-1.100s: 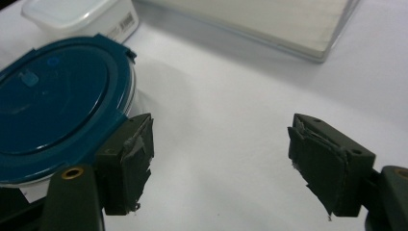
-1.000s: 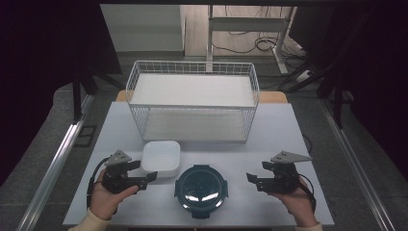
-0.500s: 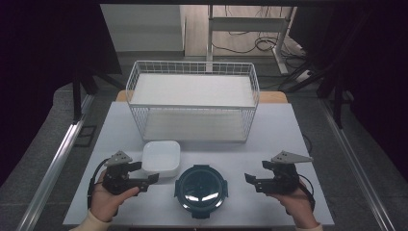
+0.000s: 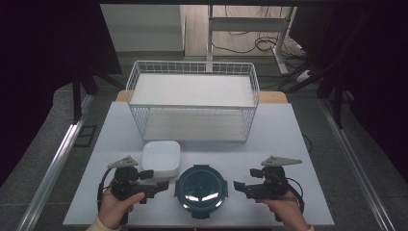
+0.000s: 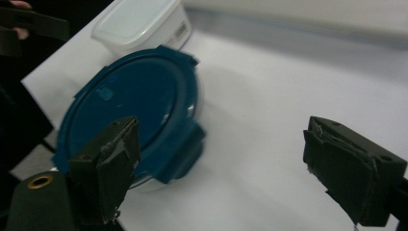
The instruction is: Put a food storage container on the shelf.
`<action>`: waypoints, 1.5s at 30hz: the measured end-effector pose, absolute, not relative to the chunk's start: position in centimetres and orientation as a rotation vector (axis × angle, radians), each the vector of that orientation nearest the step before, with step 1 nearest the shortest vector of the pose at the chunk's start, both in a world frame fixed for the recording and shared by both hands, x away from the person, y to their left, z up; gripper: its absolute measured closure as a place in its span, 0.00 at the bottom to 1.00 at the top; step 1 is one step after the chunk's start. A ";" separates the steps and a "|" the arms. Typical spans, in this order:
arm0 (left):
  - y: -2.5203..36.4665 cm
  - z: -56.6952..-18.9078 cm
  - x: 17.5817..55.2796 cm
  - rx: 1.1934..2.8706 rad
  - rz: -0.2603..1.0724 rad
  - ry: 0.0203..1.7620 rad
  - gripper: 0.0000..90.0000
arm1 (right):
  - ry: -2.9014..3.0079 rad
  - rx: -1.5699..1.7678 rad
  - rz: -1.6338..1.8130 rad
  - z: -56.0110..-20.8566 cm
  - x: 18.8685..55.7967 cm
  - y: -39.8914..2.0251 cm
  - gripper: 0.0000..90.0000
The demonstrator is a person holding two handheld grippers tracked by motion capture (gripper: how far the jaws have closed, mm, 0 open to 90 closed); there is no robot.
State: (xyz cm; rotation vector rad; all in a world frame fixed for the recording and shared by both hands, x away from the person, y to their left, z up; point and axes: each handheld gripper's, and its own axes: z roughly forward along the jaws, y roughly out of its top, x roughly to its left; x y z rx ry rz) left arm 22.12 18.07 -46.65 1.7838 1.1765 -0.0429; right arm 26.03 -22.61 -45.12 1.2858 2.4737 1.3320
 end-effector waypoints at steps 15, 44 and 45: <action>16.7 -49.5 22.9 1.687 -0.315 1.252 0.16 | 2.603 1.480 1.421 -48.8 26.1 -19.6 0.14; 14.4 -52.6 24.1 1.628 -0.527 1.330 0.39 | 2.552 1.870 1.532 -51.0 26.8 -18.4 0.35; 14.4 -52.6 24.0 1.622 -0.526 1.337 0.40 | 2.544 1.874 1.536 -50.9 26.7 -18.4 0.35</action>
